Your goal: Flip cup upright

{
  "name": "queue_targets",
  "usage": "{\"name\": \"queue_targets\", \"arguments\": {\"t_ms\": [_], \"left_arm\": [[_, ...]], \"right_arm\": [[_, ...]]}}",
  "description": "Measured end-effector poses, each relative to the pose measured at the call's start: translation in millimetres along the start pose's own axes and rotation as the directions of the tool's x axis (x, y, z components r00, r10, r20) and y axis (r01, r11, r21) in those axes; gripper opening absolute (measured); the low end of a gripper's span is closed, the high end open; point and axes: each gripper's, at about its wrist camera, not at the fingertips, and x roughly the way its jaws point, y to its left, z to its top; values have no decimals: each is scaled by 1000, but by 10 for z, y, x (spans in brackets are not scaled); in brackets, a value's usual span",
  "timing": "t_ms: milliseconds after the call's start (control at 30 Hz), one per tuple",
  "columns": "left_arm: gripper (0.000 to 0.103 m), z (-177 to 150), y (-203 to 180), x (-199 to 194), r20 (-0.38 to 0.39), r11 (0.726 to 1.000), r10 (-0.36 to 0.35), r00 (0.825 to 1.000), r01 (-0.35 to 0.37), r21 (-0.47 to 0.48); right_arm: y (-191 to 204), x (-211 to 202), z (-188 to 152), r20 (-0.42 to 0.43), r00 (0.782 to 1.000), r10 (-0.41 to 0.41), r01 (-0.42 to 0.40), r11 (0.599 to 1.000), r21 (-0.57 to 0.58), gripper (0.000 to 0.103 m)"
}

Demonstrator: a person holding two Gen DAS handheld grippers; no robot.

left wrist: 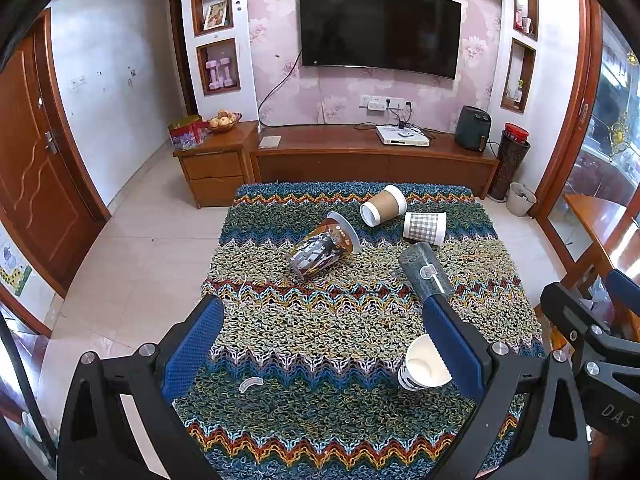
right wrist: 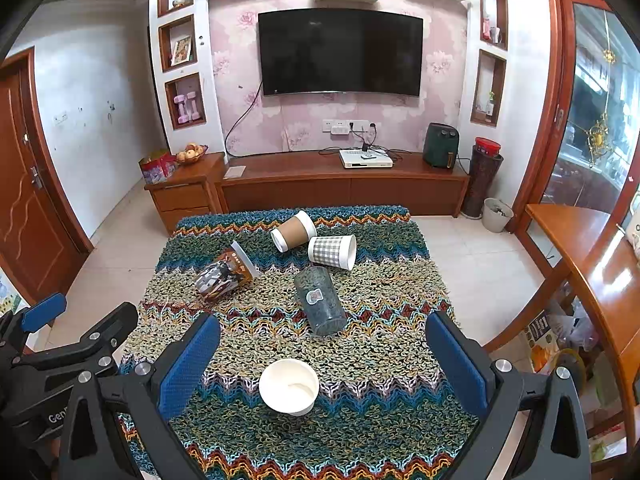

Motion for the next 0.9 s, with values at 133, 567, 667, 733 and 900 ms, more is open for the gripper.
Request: {"name": "queue_targets", "arguments": {"t_ms": [133, 567, 667, 733, 900], "left_arm": [[100, 4, 0, 3, -2, 1000, 0, 1000, 0, 0], [100, 77, -64, -63, -2, 1000, 1, 1000, -1, 4], [100, 82, -72, -61, -6, 1000, 2, 1000, -2, 4], [100, 76, -81, -43, -6, 1000, 3, 1000, -3, 4], [100, 82, -82, -35, -5, 1000, 2, 1000, -2, 3]], "right_arm": [[-3, 17, 7, 3, 1000, -1, 1, 1000, -3, 103], [-35, 67, -19, 14, 1000, -12, 12, 1000, 0, 103], [-39, 76, -14, 14, 1000, -12, 12, 1000, 0, 103], [-41, 73, -15, 13, 1000, -12, 12, 1000, -1, 103], [-39, 71, -17, 16, 1000, -13, 13, 1000, -1, 103]]}}
